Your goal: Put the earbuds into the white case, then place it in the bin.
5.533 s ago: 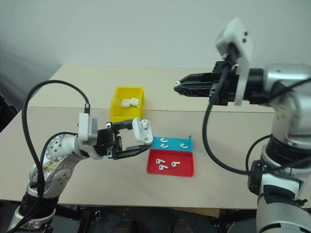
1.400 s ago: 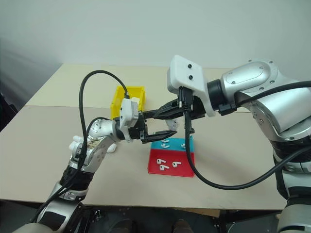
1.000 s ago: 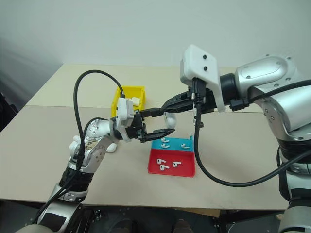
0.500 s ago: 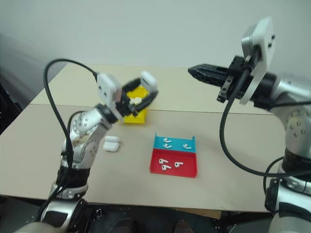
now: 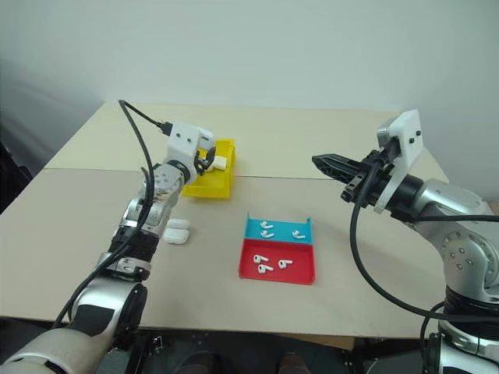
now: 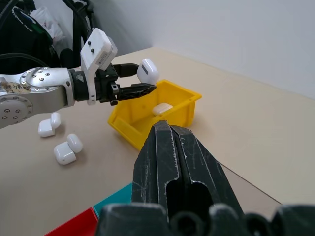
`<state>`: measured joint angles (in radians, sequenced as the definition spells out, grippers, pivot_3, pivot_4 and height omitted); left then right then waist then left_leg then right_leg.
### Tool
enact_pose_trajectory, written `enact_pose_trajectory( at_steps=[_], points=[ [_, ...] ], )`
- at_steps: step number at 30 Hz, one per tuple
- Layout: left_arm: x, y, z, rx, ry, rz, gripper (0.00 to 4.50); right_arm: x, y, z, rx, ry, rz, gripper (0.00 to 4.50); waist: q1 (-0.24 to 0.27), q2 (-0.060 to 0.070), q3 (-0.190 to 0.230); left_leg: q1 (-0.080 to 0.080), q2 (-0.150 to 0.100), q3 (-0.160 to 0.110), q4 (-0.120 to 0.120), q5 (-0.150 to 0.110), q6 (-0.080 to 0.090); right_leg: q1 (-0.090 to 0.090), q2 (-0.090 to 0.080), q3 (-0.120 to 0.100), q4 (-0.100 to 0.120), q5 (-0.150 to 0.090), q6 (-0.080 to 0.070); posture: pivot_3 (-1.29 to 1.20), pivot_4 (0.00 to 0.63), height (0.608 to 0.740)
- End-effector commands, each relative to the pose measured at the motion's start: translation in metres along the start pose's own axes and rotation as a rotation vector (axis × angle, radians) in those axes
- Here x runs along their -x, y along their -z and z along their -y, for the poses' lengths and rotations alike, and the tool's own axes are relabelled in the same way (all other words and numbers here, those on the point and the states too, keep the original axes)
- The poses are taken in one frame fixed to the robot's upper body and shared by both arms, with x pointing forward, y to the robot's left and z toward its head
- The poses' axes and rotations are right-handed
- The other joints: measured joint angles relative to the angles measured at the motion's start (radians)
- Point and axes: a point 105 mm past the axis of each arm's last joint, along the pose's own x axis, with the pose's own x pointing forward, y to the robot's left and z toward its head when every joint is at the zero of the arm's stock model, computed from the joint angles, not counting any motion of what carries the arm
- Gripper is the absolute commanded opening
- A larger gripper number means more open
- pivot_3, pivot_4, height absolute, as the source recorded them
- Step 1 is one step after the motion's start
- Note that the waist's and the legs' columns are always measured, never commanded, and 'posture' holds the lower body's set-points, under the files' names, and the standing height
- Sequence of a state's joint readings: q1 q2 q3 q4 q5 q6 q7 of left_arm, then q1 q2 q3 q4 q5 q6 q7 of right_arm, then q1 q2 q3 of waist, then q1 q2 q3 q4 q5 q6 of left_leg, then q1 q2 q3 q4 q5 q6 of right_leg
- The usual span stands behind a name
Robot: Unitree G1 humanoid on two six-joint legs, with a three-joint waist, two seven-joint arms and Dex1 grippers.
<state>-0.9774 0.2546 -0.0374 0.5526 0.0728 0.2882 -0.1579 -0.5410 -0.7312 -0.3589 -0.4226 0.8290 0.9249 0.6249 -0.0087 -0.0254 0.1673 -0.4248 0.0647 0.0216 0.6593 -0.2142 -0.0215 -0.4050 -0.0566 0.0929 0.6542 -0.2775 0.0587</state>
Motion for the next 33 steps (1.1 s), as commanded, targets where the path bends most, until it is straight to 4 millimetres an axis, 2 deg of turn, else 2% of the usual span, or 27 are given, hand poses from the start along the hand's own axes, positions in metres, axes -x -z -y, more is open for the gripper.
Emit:
enact_pose_trajectory(
  at_steps=[1, 2, 3, 11, 13, 15, 17, 22, 25, 28, 33],
  points=[
    [-0.006, -0.001, -0.006, -0.049, -0.037, -0.02, 4.05, 0.001, -0.008, -0.006, 0.054, 0.0, 0.002, 0.0, 0.0, 0.0, 0.0, 0.0, 0.0, 0.0, 0.0, 0.0, 0.0, 0.0, 0.0, 0.0, 0.0, 0.0, 0.0, 0.0, 0.15, 0.74],
    [-0.006, 0.0, -0.007, -0.053, -0.044, -0.022, 4.38, 0.001, -0.007, -0.007, 0.055, 0.0, 0.0, 0.0, -0.002, 0.0, 0.0, 0.0, 0.0, 0.0, 0.0, 0.0, 0.0, 0.0, 0.0, 0.0, 0.0, 0.0, 0.0, 0.0, 0.15, 0.74],
    [-0.006, 0.0, -0.007, -0.047, -0.037, -0.007, 4.45, 0.001, -0.007, -0.007, 0.054, -0.001, -0.002, 0.0, -0.004, 0.0, 0.0, 0.0, 0.0, 0.0, 0.0, 0.0, 0.0, 0.0, 0.0, 0.0, 0.0, 0.0, 0.0, 0.0, 0.15, 0.74],
    [0.007, -0.027, -0.007, 0.167, -0.038, 0.177, 4.45, 0.001, -0.005, -0.006, 0.07, 0.006, -0.028, 0.0, -0.002, 0.0, 0.0, 0.0, 0.0, 0.0, 0.0, 0.0, 0.0, 0.0, 0.0, 0.0, 0.0, 0.0, 0.0, 0.0, 0.15, 0.74],
    [0.02, -0.03, -0.005, 0.342, 0.074, 0.233, 4.45, 0.002, 0.0, -0.006, 0.098, 0.006, -0.067, 0.0, -0.002, 0.0, 0.0, 0.0, 0.0, 0.0, 0.0, 0.0, 0.0, 0.0, 0.0, 0.0, 0.0, 0.0, 0.0, 0.0, 0.15, 0.74],
    [0.039, -0.031, -0.002, 0.422, 0.231, 0.277, 4.45, 0.006, 0.006, -0.006, 0.115, -0.001, -0.11, 0.0, -0.005, 0.0, 0.0, 0.0, 0.0, 0.0, 0.0, 0.0, 0.0, 0.0, 0.0, 0.0, 0.0, 0.0, 0.0, 0.0, 0.15, 0.74],
    [0.058, -0.031, -0.001, 0.372, 0.317, 0.299, 4.45, 0.014, 0.011, -0.005, 0.121, -0.008, -0.15, 0.0, -0.012, 0.0, 0.0, 0.0, 0.001, 0.0, 0.0, 0.0, 0.0, -0.001, 0.0, 0.001, 0.0, 0.0, 0.0, 0.0, 0.15, 0.74],
    [0.123, -0.024, -0.009, 0.224, 0.591, 0.318, 4.45, 0.052, 0.03, -0.003, 0.181, -0.07, -0.317, 0.0, -0.009, 0.0, 0.0, 0.001, 0.001, 0.001, -0.001, 0.0, -0.001, 0.0, 0.0, 0.001, 0.0, 0.0, 0.0, 0.0, 0.15, 0.74],
    [0.168, -0.007, -0.018, 0.102, 0.773, 0.251, 4.45, 0.084, 0.034, -0.014, 0.313, -0.206, -0.362, 0.0, -0.004, 0.001, 0.0, 0.002, 0.001, 0.001, 0.0, 0.0, -0.001, 0.002, -0.001, 0.0, 0.0, 0.0, 0.0, 0.0, 0.15, 0.74],
    [0.193, 0.006, -0.023, 0.046, 0.875, 0.172, 4.45, 0.104, 0.037, -0.019, 0.385, -0.275, -0.383, 0.0, -0.003, 0.001, 0.0, 0.005, 0.001, 0.002, 0.0, 0.0, -0.001, 0.005, -0.001, 0.0, -0.001, -0.001, 0.001, 0.0, 0.15, 0.74],
    [0.234, 0.026, -0.037, -0.032, 1.018, 0.02, 4.45, 0.133, 0.04, -0.011, 0.48, -0.308, -0.43, 0.0, -0.009, -0.001, 0.0, 0.017, 0.004, 0.003, -0.001, 0.0, -0.001, 0.017, 0.0, -0.001, -0.006, -0.003, 0.004, 0.0, 0.15, 0.74]
  ],
)
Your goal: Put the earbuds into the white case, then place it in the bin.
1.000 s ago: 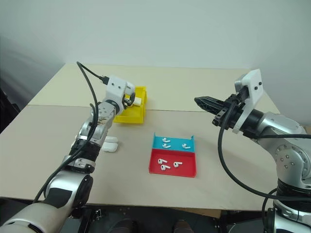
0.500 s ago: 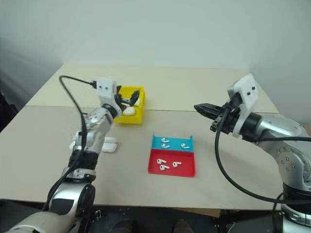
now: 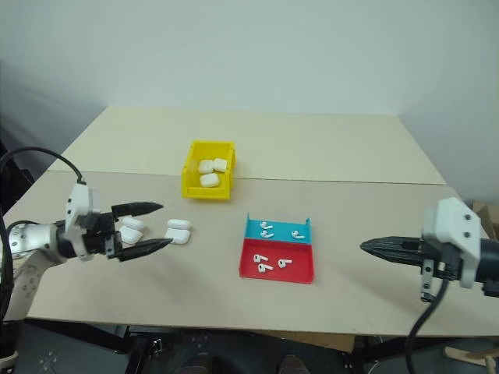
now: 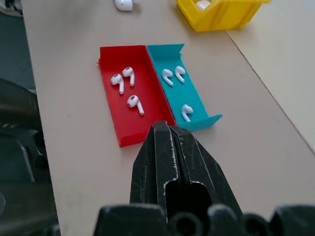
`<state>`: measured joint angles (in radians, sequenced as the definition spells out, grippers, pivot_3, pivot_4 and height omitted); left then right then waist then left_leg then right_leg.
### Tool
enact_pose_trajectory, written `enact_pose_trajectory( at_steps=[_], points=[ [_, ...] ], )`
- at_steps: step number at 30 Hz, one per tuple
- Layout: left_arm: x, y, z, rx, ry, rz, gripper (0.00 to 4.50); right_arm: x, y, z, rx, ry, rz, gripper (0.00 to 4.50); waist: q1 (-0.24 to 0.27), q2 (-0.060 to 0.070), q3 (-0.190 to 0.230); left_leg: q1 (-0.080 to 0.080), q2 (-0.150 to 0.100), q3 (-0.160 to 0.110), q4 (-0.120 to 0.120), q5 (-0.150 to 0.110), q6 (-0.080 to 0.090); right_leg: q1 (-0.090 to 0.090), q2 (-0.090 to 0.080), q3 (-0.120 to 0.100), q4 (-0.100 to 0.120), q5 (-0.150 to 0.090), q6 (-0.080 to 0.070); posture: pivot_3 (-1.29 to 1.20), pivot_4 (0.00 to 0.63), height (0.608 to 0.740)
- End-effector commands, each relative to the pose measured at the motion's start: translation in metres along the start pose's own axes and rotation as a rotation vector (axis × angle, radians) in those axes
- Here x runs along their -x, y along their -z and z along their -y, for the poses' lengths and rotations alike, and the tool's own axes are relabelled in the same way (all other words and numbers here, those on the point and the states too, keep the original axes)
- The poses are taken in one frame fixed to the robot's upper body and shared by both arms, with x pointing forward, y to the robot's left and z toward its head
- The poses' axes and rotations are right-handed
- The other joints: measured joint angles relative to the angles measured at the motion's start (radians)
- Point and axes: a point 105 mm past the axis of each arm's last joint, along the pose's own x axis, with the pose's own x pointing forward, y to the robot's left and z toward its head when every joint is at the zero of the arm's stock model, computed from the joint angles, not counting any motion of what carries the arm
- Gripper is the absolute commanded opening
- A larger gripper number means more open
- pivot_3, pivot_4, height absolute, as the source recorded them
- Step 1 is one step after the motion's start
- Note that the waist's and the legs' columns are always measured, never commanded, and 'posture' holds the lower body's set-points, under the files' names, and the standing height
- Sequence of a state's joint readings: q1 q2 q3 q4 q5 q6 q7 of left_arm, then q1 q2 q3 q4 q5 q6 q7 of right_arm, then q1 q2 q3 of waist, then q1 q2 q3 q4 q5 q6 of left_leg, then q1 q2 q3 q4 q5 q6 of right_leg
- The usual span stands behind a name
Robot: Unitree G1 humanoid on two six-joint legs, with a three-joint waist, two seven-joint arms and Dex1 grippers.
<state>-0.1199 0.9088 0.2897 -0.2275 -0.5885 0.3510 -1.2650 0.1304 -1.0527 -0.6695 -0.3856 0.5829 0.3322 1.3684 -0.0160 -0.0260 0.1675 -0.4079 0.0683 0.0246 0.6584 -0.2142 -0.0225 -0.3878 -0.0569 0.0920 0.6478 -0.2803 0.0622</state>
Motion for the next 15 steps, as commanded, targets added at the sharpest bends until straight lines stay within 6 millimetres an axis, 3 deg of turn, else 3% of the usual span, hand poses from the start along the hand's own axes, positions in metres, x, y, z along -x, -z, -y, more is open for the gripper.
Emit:
enact_pose_trajectory(
  at_steps=[1, 7, 15],
  points=[
    [0.019, -0.01, 0.01, -0.059, 0.058, -0.025, 4.45, 0.019, 0.004, 0.001, 0.098, 0.006, -0.056, 0.0, -0.002, 0.0, 0.0, 0.001, 0.0, 0.0, 0.0, 0.0, 0.0, 0.001, 0.0, 0.0, 0.0, 0.0, 0.0, 0.0, 0.15, 0.74],
    [0.031, -0.012, 0.013, -0.038, 0.031, -0.039, 4.45, 0.028, 0.02, -0.001, 0.123, -0.019, -0.156, 0.0, -0.001, 0.0, 0.0, 0.001, 0.0, 0.002, 0.0, 0.0, 0.0, 0.0, 0.0, 0.001, 0.0, 0.001, -0.001, 0.0, 0.15, 0.74],
    [0.035, -0.021, 0.02, -0.019, -0.009, -0.021, 4.45, 0.016, 0.021, -0.003, 0.12, -0.011, -0.136, 0.0, -0.002, 0.0, 0.0, 0.001, 0.0, 0.002, -0.001, 0.0, 0.0, 0.0, 0.0, 0.002, 0.0, 0.001, -0.003, 0.0, 0.15, 0.74]
  ],
)
